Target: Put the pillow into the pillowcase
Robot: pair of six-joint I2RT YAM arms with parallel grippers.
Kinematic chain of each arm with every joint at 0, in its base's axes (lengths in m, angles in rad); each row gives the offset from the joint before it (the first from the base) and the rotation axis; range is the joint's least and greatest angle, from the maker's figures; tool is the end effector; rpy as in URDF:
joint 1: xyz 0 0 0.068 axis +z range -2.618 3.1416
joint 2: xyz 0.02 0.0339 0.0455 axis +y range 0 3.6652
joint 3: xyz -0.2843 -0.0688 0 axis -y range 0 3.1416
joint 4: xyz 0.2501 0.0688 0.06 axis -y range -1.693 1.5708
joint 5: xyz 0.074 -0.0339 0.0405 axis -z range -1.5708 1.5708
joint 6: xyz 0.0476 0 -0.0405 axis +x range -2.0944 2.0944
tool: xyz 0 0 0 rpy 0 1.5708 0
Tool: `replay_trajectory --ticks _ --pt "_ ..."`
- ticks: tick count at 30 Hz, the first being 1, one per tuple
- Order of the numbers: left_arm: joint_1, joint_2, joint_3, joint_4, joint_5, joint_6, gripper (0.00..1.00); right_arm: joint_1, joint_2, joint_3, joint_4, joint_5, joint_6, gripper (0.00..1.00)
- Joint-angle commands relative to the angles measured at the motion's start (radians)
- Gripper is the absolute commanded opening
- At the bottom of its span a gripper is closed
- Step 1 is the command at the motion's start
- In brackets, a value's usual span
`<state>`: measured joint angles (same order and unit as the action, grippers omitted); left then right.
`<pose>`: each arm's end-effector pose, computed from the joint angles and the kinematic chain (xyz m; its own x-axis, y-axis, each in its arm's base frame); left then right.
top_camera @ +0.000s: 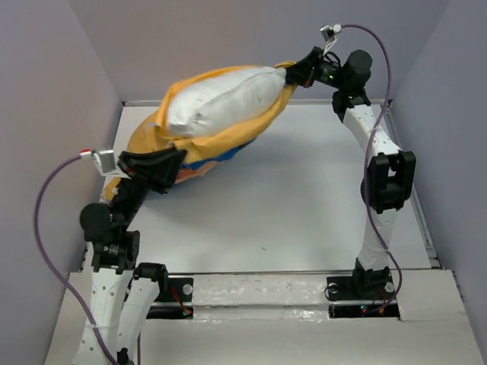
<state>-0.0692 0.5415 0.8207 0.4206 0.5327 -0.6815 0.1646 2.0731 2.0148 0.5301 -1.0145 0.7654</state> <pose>0.0863 -0.0302 0.4607 0.2173 -0.5590 -0.8002 0.7520 0.6185 -0.2279 0.4850 0.1215 0.4531 -0.2536 0.3287 -0.9097 -0.9111 0.2347 0.3388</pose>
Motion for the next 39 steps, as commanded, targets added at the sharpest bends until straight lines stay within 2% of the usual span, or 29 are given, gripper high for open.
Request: replay_trajectory --ticks 1,3,4,5,7,8,9,11,12,14,15,16,17,18,19,20,24,26,28,29,30,31,33,34,36,37,39 --pt "-0.136 -0.167 -0.361 0.227 -0.053 -0.133 0.58 -0.108 0.058 -0.152 0.096 -0.154 0.084 0.00" --pt "-0.217 -0.228 -0.498 0.294 -0.047 -0.177 0.73 -0.155 0.068 -0.256 0.181 -0.197 0.127 0.00" --pt "-0.250 -0.238 -0.518 0.306 -0.039 -0.182 0.92 -0.169 0.076 -0.275 0.188 -0.219 0.136 0.00" --pt "-0.312 -0.247 -0.523 0.307 -0.031 -0.167 0.99 -0.183 0.082 -0.289 0.188 -0.264 0.138 0.00" --pt "-0.375 -0.247 -0.496 0.259 -0.013 -0.126 0.99 -0.215 0.071 -0.359 0.209 -0.291 0.153 0.00" --pt "-0.401 -0.239 -0.470 0.213 -0.034 -0.060 0.99 -0.227 0.062 -0.379 0.206 -0.295 0.155 0.04" --pt "-0.421 -0.227 -0.445 0.178 -0.057 -0.032 0.99 -0.240 0.050 -0.401 0.208 -0.289 0.160 0.18" --pt "-0.452 -0.120 -0.349 0.129 -0.060 0.046 0.99 -0.264 0.004 -0.455 0.186 -0.259 0.155 0.36" --pt "-0.461 -0.076 -0.315 0.121 -0.057 0.065 0.99 -0.264 -0.017 -0.470 0.156 -0.236 0.138 0.49" --pt "-0.542 0.071 -0.209 0.083 -0.092 0.118 0.99 -0.264 -0.066 -0.466 -0.101 -0.172 -0.045 0.60" --pt "-0.596 0.119 -0.166 0.037 -0.152 0.211 0.99 -0.264 -0.132 -0.452 -0.377 -0.015 -0.152 0.73" --pt "-0.663 0.177 -0.114 -0.012 -0.224 0.273 0.99 -0.249 -0.165 -0.438 -0.480 0.087 -0.244 0.78" --pt "-0.822 0.293 -0.009 -0.107 -0.420 0.383 0.99 -0.237 -0.230 -0.429 -0.593 0.293 -0.364 0.85" --pt "-0.901 0.358 0.044 -0.153 -0.527 0.384 0.99 -0.237 -0.263 -0.441 -0.594 0.388 -0.380 0.87" --pt "-0.967 0.433 0.161 -0.236 -0.715 0.469 0.99 -0.237 -0.301 -0.467 -0.610 0.452 -0.367 0.88" --pt "-1.036 0.583 0.222 -0.271 -0.781 0.485 0.99 -0.237 -0.341 -0.497 -0.611 0.585 -0.362 0.88" --pt "-1.054 0.895 0.464 -0.356 -0.891 0.502 0.96 -0.237 -0.578 -0.696 -0.611 0.778 -0.362 0.91" --pt "-1.060 1.036 0.593 -0.368 -0.951 0.540 0.93 -0.237 -0.648 -0.761 -0.604 0.877 -0.362 0.93" --pt "-1.070 1.130 0.702 -0.408 -0.978 0.568 0.87 -0.246 -0.703 -0.838 -0.601 0.899 -0.353 0.86" --pt "-1.072 1.232 0.830 -0.489 -0.988 0.589 0.84 -0.269 -0.749 -0.861 -0.601 0.913 -0.332 0.78" --pt "-1.077 1.283 0.891 -0.528 -1.010 0.602 0.83 -0.281 -0.772 -0.887 -0.599 0.924 -0.318 0.49" --pt "-1.081 1.337 1.014 -0.601 -1.036 0.611 0.82 -0.315 -0.795 -0.940 -0.585 0.929 -0.287 0.29" --pt "-1.086 1.480 1.133 -0.672 -1.057 0.625 0.82 -0.345 -0.847 -0.990 -0.562 0.910 -0.267 0.04" --pt "-1.092 1.524 1.241 -0.730 -1.077 0.632 0.83 -0.359 -0.861 -1.013 -0.550 0.900 -0.252 0.02" --pt "-1.094 1.653 1.358 -0.798 -1.099 0.648 0.86 -0.394 -0.892 -1.074 -0.530 0.842 -0.241 0.01" --pt "-1.094 1.739 1.473 -0.862 -1.137 0.654 0.87 -0.404 -0.897 -1.103 -0.506 0.809 -0.239 0.02" --pt "-1.092 1.820 1.575 -0.913 -1.166 0.689 0.88 -0.404 -0.910 -1.128 -0.484 0.792 -0.236 0.11"
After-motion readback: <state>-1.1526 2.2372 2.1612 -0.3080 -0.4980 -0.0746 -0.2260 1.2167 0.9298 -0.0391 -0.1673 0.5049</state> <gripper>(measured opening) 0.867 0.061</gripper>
